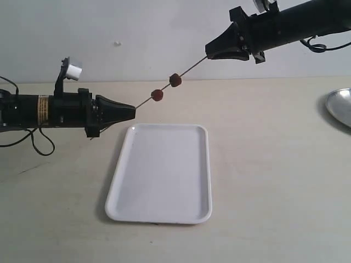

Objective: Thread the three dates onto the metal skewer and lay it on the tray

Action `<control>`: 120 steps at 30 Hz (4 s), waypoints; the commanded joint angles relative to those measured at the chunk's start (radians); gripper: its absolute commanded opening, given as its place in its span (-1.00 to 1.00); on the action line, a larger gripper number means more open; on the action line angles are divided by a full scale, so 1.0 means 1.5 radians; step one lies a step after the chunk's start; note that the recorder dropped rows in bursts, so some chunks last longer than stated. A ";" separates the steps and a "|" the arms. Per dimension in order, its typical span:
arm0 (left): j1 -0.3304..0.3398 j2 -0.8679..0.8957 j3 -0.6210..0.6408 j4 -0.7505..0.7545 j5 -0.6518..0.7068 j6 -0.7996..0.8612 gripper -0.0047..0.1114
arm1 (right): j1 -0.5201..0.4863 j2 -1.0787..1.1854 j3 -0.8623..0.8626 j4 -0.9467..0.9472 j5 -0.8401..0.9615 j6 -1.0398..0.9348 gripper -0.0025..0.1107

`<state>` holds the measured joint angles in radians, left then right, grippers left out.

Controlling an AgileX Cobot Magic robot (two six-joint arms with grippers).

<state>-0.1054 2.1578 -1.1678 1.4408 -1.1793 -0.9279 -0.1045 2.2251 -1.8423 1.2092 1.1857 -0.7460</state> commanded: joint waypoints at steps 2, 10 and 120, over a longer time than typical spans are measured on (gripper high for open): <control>-0.031 -0.007 -0.004 -0.037 -0.028 -0.004 -0.92 | 0.015 -0.009 0.002 0.029 0.024 -0.008 -0.64; -0.054 -0.023 -0.004 -0.041 -0.028 -0.001 -0.92 | 0.039 -0.009 0.002 0.031 0.024 -0.011 -0.64; -0.308 -0.258 0.202 -0.562 0.644 0.063 -0.92 | 0.031 -0.150 0.000 -0.282 -0.040 0.086 0.19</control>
<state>-0.5181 1.7954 -0.8701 0.7252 -0.2593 -0.9132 -0.0548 2.0219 -1.8423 0.7822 1.1174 -0.6186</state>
